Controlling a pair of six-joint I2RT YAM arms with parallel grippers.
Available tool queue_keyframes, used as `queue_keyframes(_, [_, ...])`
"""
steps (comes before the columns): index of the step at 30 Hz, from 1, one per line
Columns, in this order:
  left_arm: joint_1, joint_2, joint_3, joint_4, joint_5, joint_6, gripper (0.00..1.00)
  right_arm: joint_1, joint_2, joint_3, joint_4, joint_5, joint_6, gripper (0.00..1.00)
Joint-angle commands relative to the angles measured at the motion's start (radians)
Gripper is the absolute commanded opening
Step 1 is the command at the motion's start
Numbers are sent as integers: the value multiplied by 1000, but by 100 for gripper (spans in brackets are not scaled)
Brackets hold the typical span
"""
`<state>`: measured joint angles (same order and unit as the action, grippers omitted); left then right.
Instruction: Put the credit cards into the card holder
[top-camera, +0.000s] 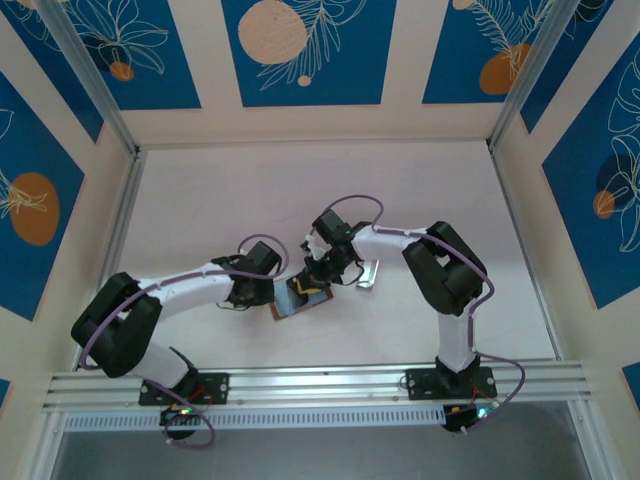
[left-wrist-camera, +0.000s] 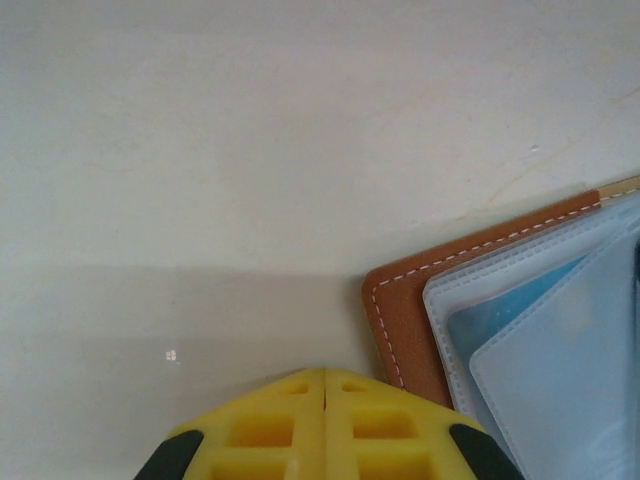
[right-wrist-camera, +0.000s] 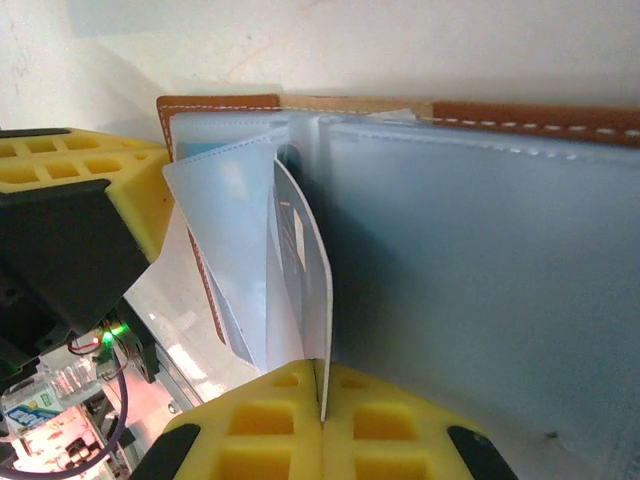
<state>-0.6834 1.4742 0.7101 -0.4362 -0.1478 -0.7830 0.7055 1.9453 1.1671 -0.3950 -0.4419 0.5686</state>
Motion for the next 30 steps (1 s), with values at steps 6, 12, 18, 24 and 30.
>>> queue_keyframes(6, [-25,-82,33,19,3,20,6,10,65,29,-94,84,31,0])
queue_keyframes(12, [-53,-31,116,6,30,34,6,13,83,56,-94,81,35,0])
queue_keyframes(18, [-55,59,110,54,66,21,6,6,87,78,-111,75,15,0])
queue_keyframes(24, [-59,105,86,69,52,22,6,-3,99,94,-128,58,-4,0])
queue_keyframes(30, [-59,146,97,20,-29,28,5,-4,101,112,-156,60,-28,0])
